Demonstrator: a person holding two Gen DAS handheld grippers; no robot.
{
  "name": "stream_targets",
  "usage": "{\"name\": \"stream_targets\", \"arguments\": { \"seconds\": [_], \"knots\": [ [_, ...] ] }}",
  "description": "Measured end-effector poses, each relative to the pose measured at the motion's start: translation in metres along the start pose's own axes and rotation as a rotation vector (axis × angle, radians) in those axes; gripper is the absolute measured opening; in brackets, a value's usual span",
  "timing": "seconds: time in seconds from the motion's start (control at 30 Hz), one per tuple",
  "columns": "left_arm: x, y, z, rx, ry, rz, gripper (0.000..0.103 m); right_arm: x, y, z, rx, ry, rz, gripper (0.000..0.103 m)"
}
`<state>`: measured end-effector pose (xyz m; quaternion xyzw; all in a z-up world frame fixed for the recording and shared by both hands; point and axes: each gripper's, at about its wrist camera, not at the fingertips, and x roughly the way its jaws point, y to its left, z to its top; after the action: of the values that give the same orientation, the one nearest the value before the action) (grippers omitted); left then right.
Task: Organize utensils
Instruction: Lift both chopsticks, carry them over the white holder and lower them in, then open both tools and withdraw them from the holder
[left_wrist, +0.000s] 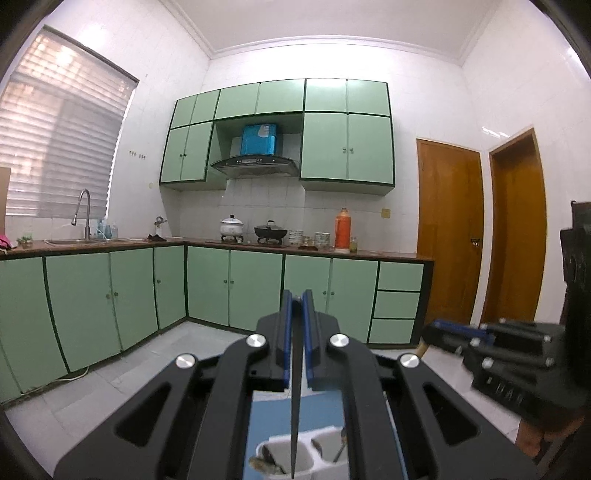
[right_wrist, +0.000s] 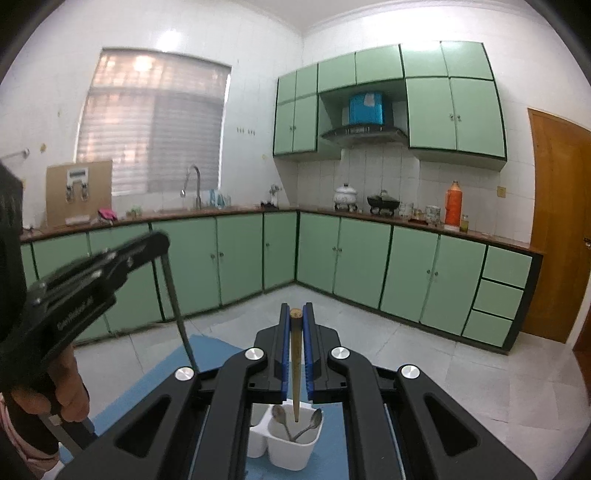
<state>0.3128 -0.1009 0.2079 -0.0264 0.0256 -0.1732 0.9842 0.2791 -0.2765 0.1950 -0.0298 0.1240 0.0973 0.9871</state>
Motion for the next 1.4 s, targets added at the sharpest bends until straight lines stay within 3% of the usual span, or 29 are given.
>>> {"name": "stream_targets", "arguments": {
  "seconds": [0.3,0.47,0.8,1.0,1.07,1.23,1.4],
  "knots": [
    [0.074,0.003,-0.043,-0.007,0.061,0.037,0.005,0.091,-0.010,-0.031,0.030,0.184,0.017,0.007],
    [0.097,0.013,-0.075,-0.008,0.119,0.054,0.005,0.119,-0.017,-0.053,0.043,0.241,0.026,0.007],
    [0.120,0.025,-0.115,0.005,0.228,0.069,0.005,0.135,-0.033,-0.064,0.099,0.253,0.019,0.007],
    [0.119,0.031,-0.115,-0.002,0.261,0.069,0.007,0.136,-0.035,-0.065,0.104,0.257,0.000,0.008],
    [0.116,0.034,-0.113,-0.010,0.263,0.071,0.008,0.136,-0.036,-0.064,0.107,0.260,-0.004,0.016],
    [0.101,0.043,-0.103,-0.034,0.237,0.078,0.035,0.133,-0.038,-0.062,0.109,0.245,-0.030,0.028],
    [0.079,0.051,-0.088,-0.043,0.178,0.084,0.051,0.114,-0.044,-0.056,0.106,0.186,-0.063,0.038]
  ]
}}
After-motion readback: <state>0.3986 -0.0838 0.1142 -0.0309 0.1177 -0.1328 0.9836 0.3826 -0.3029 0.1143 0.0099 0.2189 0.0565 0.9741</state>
